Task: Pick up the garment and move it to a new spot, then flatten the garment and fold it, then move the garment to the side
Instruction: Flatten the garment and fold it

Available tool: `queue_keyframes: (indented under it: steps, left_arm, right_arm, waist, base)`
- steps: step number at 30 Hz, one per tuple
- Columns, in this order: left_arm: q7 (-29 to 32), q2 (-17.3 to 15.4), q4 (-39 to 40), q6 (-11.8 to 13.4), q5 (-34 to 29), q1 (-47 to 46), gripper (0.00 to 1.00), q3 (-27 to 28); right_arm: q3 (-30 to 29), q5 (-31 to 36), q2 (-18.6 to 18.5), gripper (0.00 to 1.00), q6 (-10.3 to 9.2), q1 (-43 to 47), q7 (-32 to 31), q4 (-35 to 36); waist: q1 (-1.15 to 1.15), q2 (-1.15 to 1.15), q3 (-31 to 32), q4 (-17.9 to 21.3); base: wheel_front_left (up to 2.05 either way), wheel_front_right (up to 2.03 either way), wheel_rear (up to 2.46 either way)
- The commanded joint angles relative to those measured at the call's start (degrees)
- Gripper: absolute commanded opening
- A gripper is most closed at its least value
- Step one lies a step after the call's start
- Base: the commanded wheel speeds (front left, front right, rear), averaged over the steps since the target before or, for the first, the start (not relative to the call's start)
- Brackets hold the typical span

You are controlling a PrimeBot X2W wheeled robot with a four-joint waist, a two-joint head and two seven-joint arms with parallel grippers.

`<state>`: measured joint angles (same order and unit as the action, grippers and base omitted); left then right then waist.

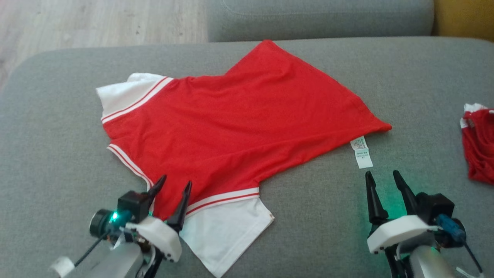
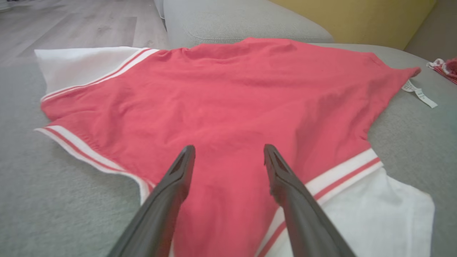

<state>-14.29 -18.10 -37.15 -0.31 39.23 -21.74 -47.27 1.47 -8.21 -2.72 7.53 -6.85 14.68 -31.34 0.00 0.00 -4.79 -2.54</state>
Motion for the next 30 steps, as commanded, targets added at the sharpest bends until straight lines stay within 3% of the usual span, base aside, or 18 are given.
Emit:
queue_keyframes:
  steps: [1,6,9,11,14,19,25,30]
  left_arm:
    - [-0.7,0.1,-0.3,-1.1,-0.7,-4.0,1.00,3.3]
    - [-0.7,2.3,-2.3,-3.3,-2.6,-5.1,1.00,5.3]
    - [-0.7,3.3,-4.9,-3.2,-3.6,-5.4,1.00,6.2]
    - [-0.7,3.7,-6.6,-1.8,-4.4,-5.9,1.00,7.3]
    - [-0.7,3.8,-6.1,2.5,-6.2,-6.1,1.00,11.0]
    - [-0.7,4.0,-5.3,4.9,-7.9,-4.6,1.00,14.5]
    - [-0.7,5.5,-7.3,6.7,-8.3,-3.1,1.00,18.1]
    - [-0.6,7.7,-11.6,5.4,-6.1,-2.4,1.00,19.2]
  right_arm:
    - [1.4,0.6,-0.2,1.00,-0.04,-2.9,0.3,1.6]
    - [1.3,1.1,-0.2,1.00,-0.04,-3.5,0.3,1.7]
    - [1.4,1.2,-0.2,1.00,-0.04,-3.8,0.3,1.7]
    - [1.5,1.2,-0.2,1.00,-0.04,-3.9,0.3,1.8]
    - [1.4,1.3,-0.2,1.00,-0.04,-4.0,0.3,1.9]
    - [0.9,1.4,-0.2,1.00,-0.04,-3.9,0.3,1.8]
    - [1.3,1.2,-0.2,1.00,-0.04,-3.8,0.3,1.0]
    - [1.8,1.0,-0.2,1.00,-0.04,-4.0,0.3,0.7]
  waist:
    - [0.00,0.00,-0.9,0.5]
    - [0.00,0.00,-2.4,1.1]
    - [0.00,0.00,-3.0,1.3]
    - [0.00,0.00,-3.3,1.5]
    - [0.00,0.00,-3.6,1.5]
    - [0.00,0.00,-3.7,0.9]
    - [0.00,0.00,-3.3,0.0]
    - [0.00,0.00,-3.0,-0.2]
  base:
    - [0.00,0.00,0.00]
    - [0.00,0.00,0.00]
    - [0.00,0.00,0.00]
    - [0.00,0.00,0.00]
    - [0.00,0.00,0.00]
    - [0.00,0.00,0.00]
    - [0.00,0.00,0.00]
    - [0.00,0.00,0.00]
